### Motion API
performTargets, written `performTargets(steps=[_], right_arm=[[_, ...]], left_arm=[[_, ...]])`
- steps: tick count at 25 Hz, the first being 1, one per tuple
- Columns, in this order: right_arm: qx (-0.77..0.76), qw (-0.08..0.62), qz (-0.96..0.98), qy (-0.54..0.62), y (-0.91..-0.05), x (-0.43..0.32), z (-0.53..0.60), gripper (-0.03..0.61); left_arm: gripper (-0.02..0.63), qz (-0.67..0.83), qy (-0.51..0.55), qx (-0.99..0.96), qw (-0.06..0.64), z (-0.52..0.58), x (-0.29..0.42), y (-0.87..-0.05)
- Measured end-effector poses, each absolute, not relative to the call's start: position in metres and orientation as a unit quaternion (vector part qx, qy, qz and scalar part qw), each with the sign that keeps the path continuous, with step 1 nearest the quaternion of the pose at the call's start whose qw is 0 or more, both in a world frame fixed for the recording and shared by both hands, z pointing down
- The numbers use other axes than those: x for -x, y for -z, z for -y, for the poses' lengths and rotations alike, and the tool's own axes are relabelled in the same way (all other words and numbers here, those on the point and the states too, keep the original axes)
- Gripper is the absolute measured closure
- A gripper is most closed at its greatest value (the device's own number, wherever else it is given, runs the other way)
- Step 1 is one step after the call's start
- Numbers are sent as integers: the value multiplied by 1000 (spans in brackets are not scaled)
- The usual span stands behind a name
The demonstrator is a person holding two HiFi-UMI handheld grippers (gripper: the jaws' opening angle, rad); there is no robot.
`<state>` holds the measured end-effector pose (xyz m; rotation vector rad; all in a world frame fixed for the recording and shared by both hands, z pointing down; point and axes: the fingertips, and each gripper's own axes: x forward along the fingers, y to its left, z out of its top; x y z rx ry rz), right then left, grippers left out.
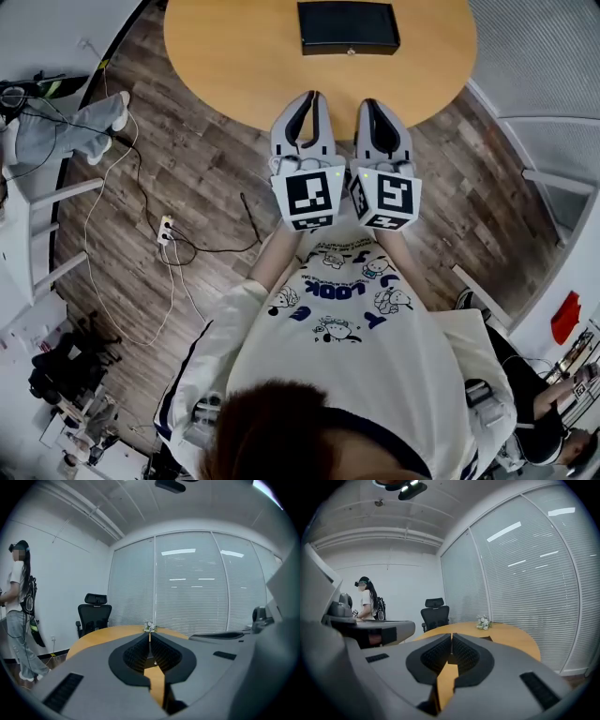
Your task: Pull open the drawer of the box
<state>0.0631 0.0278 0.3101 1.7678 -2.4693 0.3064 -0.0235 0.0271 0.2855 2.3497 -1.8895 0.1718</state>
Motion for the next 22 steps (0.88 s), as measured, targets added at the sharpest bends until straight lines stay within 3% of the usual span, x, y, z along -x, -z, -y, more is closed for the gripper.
performTargets(steps=[22], right_arm=[[-543,75,826,-128,-344,-71,65,546]], left_arm=[[592,650,-81,-751,90,57,14,-318]])
